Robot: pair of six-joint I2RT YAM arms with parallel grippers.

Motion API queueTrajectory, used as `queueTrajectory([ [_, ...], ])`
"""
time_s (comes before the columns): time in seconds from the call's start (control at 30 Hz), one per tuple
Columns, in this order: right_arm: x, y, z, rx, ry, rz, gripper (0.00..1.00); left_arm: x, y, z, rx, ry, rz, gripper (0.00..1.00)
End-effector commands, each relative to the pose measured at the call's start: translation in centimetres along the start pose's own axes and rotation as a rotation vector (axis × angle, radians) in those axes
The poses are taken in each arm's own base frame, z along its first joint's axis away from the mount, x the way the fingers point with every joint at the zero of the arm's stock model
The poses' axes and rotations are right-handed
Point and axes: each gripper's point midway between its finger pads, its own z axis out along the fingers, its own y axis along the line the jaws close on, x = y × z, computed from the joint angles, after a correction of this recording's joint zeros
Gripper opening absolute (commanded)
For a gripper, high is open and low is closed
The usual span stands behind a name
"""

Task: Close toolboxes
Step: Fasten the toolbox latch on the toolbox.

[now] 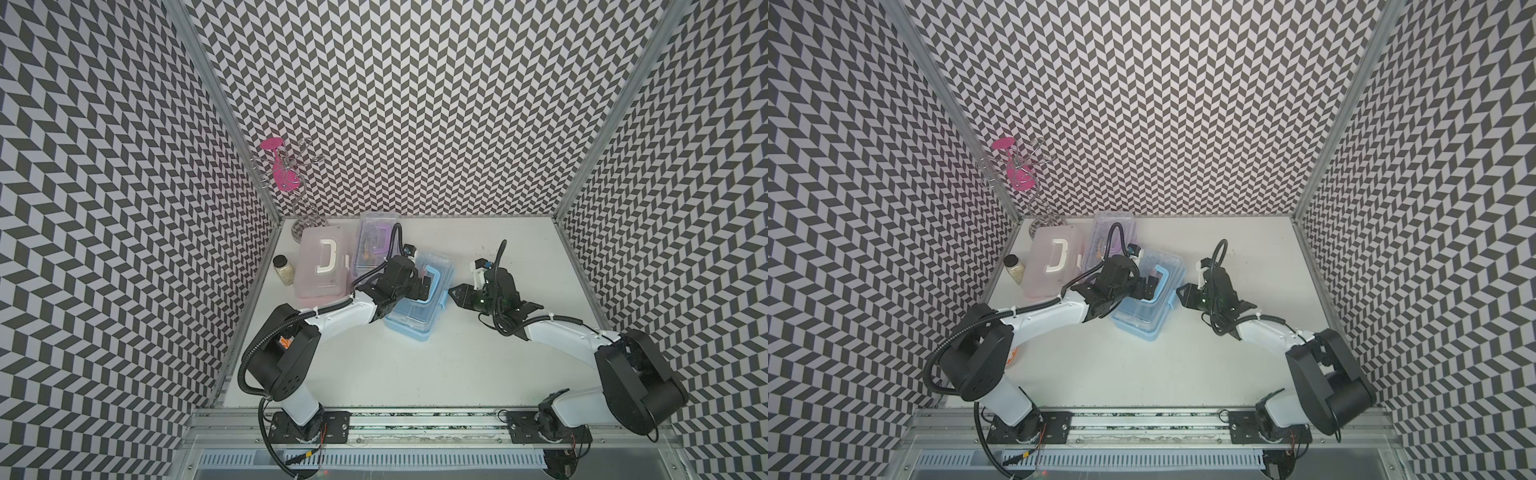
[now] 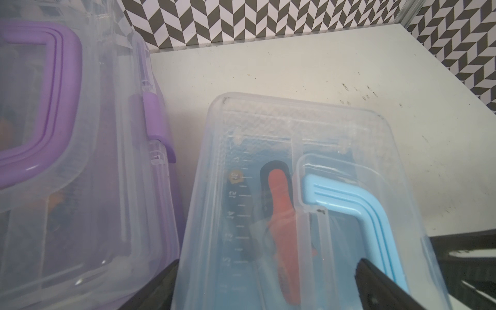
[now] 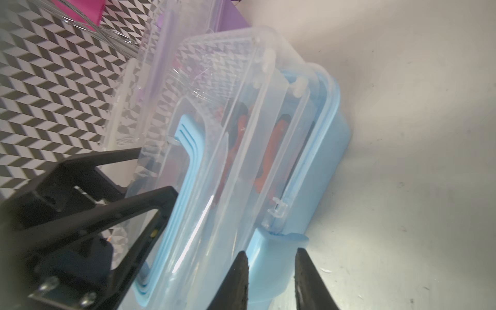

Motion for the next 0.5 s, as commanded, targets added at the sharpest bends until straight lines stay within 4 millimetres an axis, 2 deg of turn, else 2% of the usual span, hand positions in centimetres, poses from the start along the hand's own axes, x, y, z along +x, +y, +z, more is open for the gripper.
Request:
queueTrajectory([
  [0.0,0.0,-2.4,-0.3,0.130,-0.008,-0.055,0.30,2.7,-0.6,0.6,0.039,0.077,0.011,0.98],
  [0.07,1.2,-3.4,0.0,0.169,0.022,-0.061,0.30,2.8,-0.7,0.8,0.042,0.080,0.008,0.98],
  [0.17,2.9,-3.5,1.2,0.161,0.074,-0.064,0.30,2.8,-1.0,1.0,0.051,0.086,0.006,0.98],
  [0.33,4.3,-2.2,3.6,0.133,0.135,-0.078,0.30,3.5,-1.4,1.4,0.057,0.106,0.014,0.98],
  [0.47,4.0,-0.8,4.8,0.102,0.152,-0.082,0.30,3.8,-1.8,1.7,0.062,0.119,0.020,0.98],
])
